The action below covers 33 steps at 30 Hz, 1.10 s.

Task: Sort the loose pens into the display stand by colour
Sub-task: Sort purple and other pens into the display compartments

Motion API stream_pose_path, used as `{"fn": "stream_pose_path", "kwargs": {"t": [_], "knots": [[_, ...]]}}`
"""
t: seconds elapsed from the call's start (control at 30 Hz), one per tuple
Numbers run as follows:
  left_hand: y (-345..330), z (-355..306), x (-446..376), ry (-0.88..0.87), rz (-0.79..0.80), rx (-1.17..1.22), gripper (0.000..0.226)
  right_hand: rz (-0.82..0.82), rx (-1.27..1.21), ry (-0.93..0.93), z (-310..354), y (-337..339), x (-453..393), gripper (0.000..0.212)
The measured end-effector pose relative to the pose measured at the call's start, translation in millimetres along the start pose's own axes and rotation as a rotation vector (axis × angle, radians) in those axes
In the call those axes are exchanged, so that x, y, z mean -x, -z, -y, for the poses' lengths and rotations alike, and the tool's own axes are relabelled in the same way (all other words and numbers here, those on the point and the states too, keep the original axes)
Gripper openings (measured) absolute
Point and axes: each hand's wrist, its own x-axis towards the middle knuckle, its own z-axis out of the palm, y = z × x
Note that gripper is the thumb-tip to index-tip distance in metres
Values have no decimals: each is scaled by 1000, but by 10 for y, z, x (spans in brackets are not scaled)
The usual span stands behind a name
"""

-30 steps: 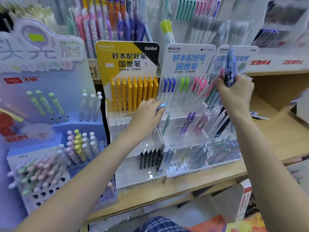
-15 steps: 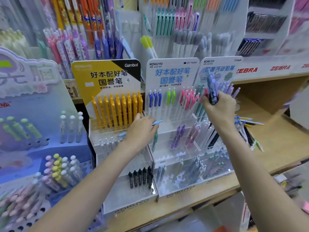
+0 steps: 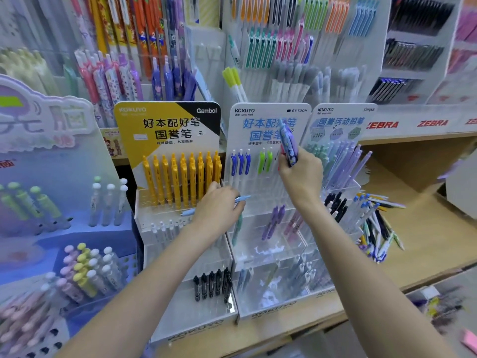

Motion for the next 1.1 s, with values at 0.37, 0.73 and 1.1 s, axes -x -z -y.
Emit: {"fn": "stream_pose_path", "kwargs": {"t": [0.37,0.73,1.1], "knots": [[8,20,-26,-8,16,1,28,67,102,-71,31,79,-181,27],[43,21,-44,-24,38,-13,28,197,47,-120,84,220,-293,41],[47,9,-29,-27,31,-6,29,167,160,-46,219,89,-353,30]]}}
